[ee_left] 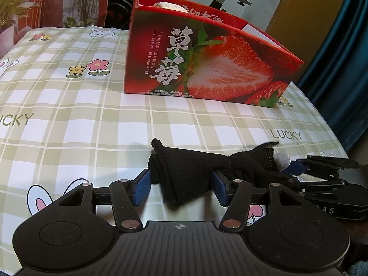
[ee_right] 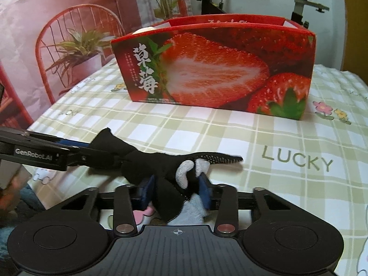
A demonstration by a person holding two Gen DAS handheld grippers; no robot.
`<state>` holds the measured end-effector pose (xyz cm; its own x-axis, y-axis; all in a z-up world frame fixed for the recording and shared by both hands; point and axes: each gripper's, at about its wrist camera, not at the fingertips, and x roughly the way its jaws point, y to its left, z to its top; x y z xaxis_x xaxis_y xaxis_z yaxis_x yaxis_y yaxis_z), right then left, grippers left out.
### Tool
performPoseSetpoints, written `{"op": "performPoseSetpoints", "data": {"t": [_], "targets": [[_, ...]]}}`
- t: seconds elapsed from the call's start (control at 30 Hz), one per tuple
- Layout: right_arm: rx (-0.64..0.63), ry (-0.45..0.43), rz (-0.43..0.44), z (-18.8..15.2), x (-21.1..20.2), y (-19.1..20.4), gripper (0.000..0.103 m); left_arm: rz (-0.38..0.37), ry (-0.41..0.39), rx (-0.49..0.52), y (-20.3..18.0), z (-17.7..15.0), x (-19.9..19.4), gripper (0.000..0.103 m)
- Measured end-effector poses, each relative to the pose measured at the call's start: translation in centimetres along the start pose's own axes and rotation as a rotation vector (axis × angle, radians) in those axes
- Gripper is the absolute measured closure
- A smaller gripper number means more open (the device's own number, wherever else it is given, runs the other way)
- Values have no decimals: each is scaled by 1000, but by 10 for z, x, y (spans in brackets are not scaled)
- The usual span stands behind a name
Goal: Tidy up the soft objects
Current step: 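Close both grippers on the black glove, then lift the black glove with both grippers and carry it over the box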
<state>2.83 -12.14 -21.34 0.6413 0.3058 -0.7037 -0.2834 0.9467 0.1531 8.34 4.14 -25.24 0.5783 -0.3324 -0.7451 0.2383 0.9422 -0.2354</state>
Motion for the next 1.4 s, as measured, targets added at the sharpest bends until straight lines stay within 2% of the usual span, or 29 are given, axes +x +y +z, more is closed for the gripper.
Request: {"op": "performPoseSetpoints", "data": {"t": [0.07, 0.1, 0.13, 0.43, 0.67, 0.87, 1.2, 1.4], "targets": [[-2, -1, 2, 0, 0, 1, 72, 4, -1, -10, 1, 1, 0, 50], [-2, -3, 4, 0, -1, 2, 72, -8, 1, -17, 3, 1, 0, 62], [2, -5, 8, 0, -1, 2, 74, -16, 6, -21, 3, 1, 0, 66], [6, -40, 3, 3, -9, 2, 80, -28, -5, -9, 1, 1, -3, 73], [5, -76, -5, 10, -18, 1, 80, -33, -44, 24, -7, 8, -14, 74], [-7, -123, -16, 28, -30, 0, 80, -41, -101, 72, -17, 28, -28, 74], [-52, -232, -44, 83, -53, -9, 80, -67, -222, 104, -37, 82, -54, 74], [-75, -281, -53, 121, -60, -19, 80, -76, -266, 116, -46, 112, -54, 74]]}}
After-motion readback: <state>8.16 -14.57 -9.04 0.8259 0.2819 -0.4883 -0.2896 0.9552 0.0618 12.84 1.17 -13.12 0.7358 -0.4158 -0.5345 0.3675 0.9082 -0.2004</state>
